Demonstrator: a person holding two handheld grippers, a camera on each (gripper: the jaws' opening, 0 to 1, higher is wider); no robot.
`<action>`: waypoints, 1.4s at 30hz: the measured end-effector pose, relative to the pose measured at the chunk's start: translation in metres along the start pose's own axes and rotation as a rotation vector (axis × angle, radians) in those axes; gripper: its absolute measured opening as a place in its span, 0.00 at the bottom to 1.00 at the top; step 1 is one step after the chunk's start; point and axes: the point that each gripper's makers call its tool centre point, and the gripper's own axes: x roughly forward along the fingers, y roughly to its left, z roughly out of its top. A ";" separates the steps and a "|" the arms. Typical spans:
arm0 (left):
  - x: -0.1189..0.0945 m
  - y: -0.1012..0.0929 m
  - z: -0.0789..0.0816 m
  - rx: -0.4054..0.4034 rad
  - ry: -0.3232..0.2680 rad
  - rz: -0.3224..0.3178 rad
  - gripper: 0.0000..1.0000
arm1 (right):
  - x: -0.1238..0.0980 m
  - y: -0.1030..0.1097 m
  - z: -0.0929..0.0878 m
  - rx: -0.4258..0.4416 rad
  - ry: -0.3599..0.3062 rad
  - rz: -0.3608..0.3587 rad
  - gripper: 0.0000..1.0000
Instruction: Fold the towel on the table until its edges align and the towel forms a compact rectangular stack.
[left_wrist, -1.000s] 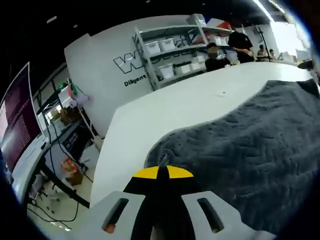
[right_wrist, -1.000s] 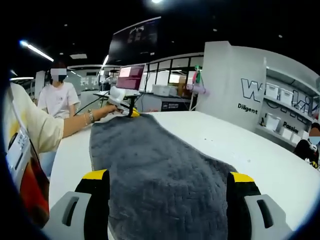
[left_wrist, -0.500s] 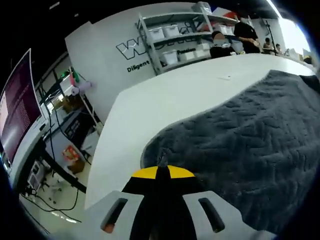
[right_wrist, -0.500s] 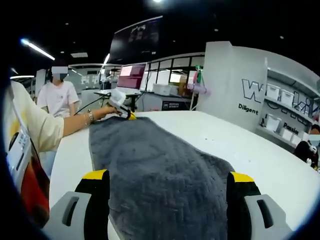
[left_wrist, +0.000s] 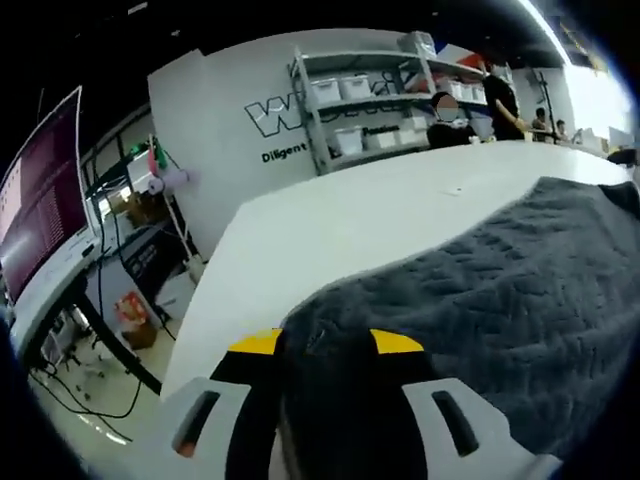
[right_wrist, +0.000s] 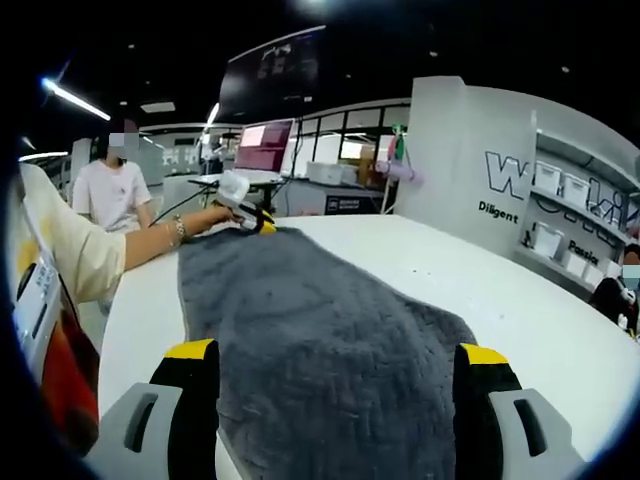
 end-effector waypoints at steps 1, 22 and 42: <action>-0.002 -0.001 0.005 -0.002 -0.016 -0.002 0.35 | 0.000 -0.001 -0.001 0.002 0.002 0.000 0.99; -0.049 -0.026 0.071 -0.212 -0.309 -0.117 0.93 | 0.001 -0.008 -0.012 0.004 0.039 -0.016 0.99; -0.058 -0.089 0.097 -0.209 -0.400 -0.352 0.99 | 0.008 -0.015 -0.018 0.073 0.044 0.028 0.99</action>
